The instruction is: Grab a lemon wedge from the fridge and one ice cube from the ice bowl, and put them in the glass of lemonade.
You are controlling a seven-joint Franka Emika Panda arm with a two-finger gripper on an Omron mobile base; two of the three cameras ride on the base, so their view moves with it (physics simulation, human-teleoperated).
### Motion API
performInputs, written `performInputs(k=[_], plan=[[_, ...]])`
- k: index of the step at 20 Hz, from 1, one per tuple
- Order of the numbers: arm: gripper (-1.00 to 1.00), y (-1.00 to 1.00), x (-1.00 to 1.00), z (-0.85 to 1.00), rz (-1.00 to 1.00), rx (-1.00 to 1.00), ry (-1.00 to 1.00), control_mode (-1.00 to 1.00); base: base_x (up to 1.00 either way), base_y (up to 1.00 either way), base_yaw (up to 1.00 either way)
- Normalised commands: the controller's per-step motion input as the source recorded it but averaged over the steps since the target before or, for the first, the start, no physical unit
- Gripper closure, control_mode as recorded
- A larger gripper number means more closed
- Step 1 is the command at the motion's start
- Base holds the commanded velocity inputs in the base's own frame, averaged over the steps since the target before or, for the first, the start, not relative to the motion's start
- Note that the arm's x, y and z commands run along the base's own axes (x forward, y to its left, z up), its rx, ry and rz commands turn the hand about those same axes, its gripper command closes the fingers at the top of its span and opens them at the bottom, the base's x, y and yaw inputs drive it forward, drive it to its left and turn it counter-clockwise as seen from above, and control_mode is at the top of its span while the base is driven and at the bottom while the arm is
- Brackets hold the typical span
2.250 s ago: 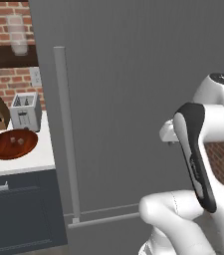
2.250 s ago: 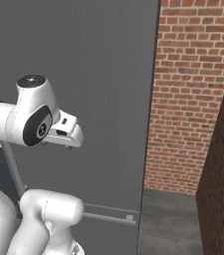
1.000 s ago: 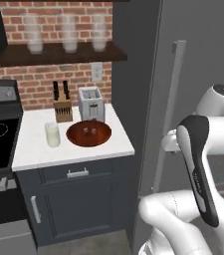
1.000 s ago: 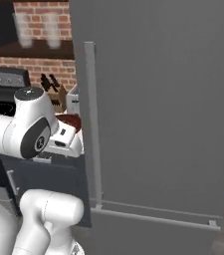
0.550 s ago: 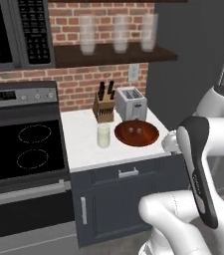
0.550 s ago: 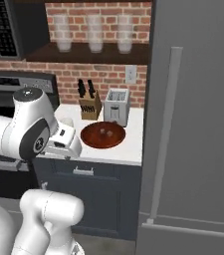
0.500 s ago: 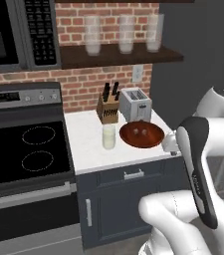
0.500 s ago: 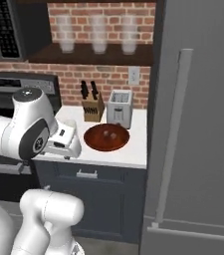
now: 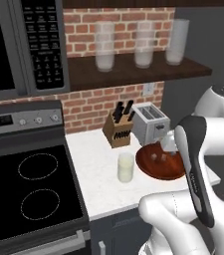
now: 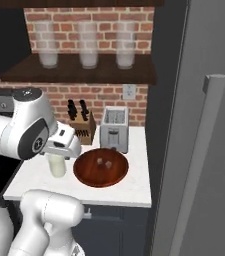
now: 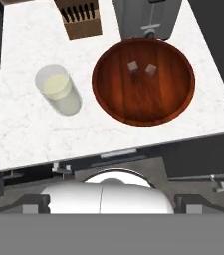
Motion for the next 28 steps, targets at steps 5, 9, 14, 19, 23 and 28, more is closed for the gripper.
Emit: performInputs(k=[5,9,14,19,23,28], plan=[[-1.0,0.0,0.0,0.0,0.0,0.0,0.0,1.0,0.64,0.09,-0.16],[-1.0,0.0,0.08,-0.07,-0.05,-0.01,-0.03,-1.0,0.32,0.06,-0.13],[-1.0,0.0,0.27,-0.34,-0.17,-0.03,-0.08,-1.0,0.0,0.0,0.0],[-1.0,-0.02,0.3,-0.44,-0.17,-0.01,0.0,-1.0,0.0,0.0,0.0],[-1.0,-0.15,0.32,-0.34,-0.12,0.0,0.01,-1.0,0.0,0.0,0.0],[-1.0,-0.36,0.34,-0.15,-0.07,0.0,0.09,-1.0,0.0,0.0,0.0]])
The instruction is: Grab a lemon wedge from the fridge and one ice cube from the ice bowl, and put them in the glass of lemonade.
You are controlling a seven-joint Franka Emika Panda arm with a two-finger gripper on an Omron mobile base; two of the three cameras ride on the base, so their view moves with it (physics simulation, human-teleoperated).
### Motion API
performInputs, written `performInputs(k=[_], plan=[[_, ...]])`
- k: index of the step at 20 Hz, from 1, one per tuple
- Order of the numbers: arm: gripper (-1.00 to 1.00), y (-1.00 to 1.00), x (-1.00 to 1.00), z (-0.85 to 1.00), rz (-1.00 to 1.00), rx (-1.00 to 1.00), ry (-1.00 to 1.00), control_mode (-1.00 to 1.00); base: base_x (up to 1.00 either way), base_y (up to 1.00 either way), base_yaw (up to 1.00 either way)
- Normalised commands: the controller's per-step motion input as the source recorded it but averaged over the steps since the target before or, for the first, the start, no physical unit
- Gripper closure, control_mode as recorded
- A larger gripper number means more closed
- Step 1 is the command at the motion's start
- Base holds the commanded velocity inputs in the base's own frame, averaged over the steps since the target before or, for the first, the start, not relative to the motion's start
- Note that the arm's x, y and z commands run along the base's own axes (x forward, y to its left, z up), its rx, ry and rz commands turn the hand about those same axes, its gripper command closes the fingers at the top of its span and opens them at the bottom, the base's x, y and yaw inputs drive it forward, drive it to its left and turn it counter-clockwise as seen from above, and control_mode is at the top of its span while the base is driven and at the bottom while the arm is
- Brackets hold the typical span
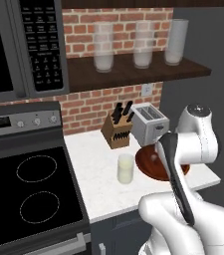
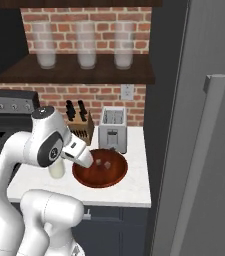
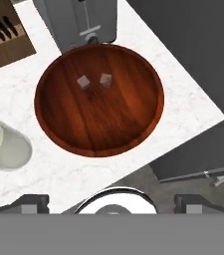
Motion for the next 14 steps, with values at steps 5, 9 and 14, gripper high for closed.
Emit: performInputs(k=[5,9,14], plan=[[-1.0,-0.45,0.41,-0.05,-0.04,0.03,0.18,-1.0,0.0,0.0,0.0],[-1.0,-0.11,0.35,-0.17,-0.04,0.0,0.15,-1.0,0.0,0.0,0.0],[-1.0,0.0,0.35,-0.25,-0.04,0.0,0.08,-1.0,0.0,0.0,0.0]])
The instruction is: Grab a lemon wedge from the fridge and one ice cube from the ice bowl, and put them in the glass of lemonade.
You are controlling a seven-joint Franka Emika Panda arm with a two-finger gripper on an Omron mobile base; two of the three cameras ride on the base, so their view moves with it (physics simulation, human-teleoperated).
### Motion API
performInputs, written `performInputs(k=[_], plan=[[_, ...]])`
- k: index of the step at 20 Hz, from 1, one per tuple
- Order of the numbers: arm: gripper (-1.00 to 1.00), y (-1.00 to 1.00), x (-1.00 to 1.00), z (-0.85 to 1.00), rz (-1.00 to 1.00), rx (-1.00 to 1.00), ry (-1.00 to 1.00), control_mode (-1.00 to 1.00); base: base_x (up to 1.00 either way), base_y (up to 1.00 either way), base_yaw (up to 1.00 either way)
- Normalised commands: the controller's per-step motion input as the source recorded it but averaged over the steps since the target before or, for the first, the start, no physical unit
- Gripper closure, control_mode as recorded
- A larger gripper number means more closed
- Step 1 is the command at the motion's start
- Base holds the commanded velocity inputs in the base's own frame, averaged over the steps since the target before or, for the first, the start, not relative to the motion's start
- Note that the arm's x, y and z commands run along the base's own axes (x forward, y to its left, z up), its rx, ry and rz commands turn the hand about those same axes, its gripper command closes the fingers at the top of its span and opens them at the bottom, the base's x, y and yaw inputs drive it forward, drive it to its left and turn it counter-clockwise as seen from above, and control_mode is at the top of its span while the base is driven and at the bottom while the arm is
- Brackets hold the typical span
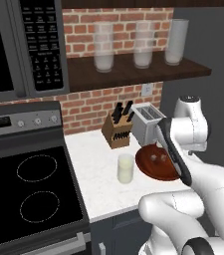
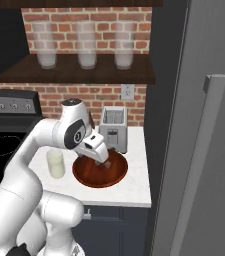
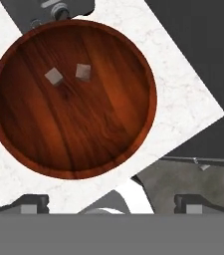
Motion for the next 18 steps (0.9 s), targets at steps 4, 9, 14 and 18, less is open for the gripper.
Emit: performInputs(k=[4,9,14,18], plan=[[-1.0,0.0,0.29,-0.31,-0.03,0.0,0.02,-1.0,0.0,0.0,0.0],[-1.0,0.0,0.25,-0.39,-0.02,0.0,0.0,-1.0,0.0,0.0,0.0],[-1.0,-0.02,0.25,-0.38,-0.02,0.0,0.0,-1.0,0.0,0.0,0.0],[-1.0,-0.08,0.22,-0.27,-0.01,0.0,0.0,-1.0,0.0,0.0,0.0]])
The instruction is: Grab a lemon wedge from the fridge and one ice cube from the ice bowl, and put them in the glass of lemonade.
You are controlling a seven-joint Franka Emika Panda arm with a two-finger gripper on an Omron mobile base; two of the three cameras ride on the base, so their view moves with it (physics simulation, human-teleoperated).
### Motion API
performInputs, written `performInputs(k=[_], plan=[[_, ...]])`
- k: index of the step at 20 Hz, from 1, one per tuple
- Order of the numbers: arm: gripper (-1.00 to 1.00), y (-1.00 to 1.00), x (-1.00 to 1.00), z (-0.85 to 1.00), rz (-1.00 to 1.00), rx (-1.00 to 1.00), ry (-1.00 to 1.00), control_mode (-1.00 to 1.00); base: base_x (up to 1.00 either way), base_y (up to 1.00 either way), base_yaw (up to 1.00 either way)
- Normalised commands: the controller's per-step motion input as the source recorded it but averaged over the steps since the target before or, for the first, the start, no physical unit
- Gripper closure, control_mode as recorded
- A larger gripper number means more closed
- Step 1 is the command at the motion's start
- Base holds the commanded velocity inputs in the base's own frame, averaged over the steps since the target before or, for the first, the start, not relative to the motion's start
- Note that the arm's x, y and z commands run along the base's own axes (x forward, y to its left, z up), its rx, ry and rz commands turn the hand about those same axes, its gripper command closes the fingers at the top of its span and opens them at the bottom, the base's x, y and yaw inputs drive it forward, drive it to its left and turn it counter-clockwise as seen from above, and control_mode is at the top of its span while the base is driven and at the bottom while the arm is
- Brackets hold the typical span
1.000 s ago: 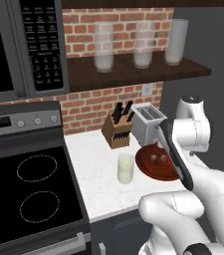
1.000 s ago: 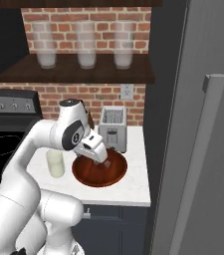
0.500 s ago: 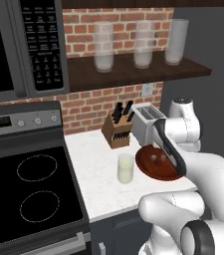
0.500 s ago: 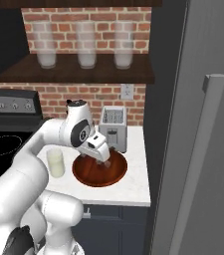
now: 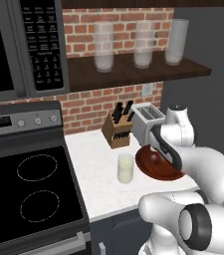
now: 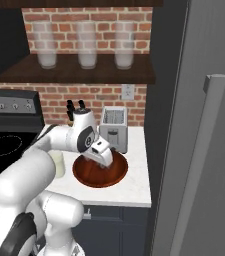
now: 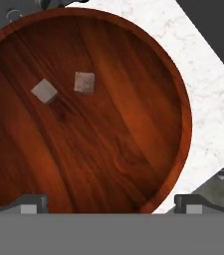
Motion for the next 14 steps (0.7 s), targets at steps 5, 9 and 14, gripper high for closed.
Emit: performInputs(k=[5,9,14], plan=[[-1.0,-0.11,0.16,-0.12,0.0,0.0,0.0,-1.0,0.0,0.0,0.0],[-1.0,-0.06,0.12,-0.09,-0.01,0.0,0.0,-1.0,0.0,0.0,0.0],[-1.0,0.0,0.13,-0.14,-0.03,0.0,0.0,-1.0,0.0,0.0,0.0]])
